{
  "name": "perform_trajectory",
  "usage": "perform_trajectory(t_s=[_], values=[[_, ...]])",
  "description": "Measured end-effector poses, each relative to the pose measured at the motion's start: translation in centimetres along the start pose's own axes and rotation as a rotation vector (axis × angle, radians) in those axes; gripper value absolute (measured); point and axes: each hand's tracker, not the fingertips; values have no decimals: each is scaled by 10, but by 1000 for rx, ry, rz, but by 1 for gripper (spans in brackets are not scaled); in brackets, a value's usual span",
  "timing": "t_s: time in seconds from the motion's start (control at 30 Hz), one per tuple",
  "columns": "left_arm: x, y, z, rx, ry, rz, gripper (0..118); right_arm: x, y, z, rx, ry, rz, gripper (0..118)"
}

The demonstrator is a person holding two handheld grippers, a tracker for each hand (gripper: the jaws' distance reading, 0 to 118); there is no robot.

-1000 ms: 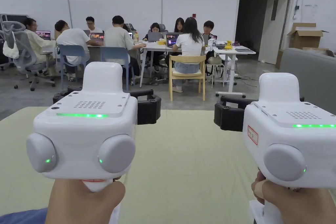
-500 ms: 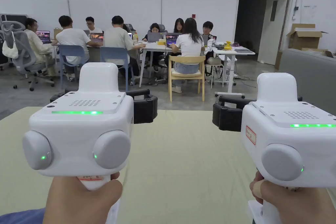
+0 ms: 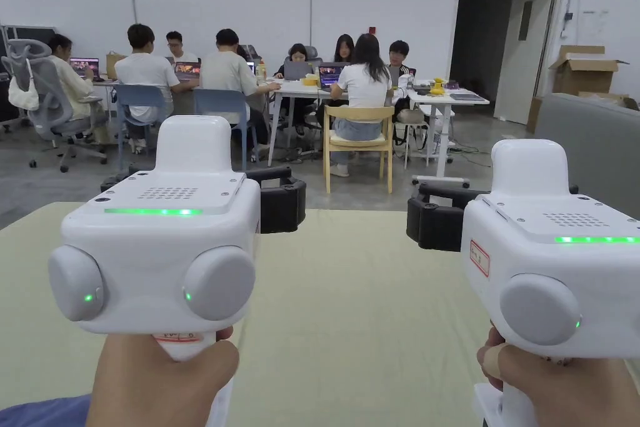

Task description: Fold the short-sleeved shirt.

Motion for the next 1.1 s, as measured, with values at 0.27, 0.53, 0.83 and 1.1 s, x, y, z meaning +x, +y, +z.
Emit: perform_trajectory(t_s=[0.27, 0.53, 0.83, 1.1], values=[[1, -1, 1, -3, -2, -6, 118, 1, 0, 0, -4, 1, -7, 118], [2, 0, 1, -4, -5, -3, 118, 1, 0, 0, -4, 8, -1, 118], [4, 1, 2, 0, -4, -8, 118, 1, -1, 0, -12, 10, -5, 118], [5, -1, 0, -23, -11, -2, 118, 1, -1, 0, -18, 2, 1, 118]])
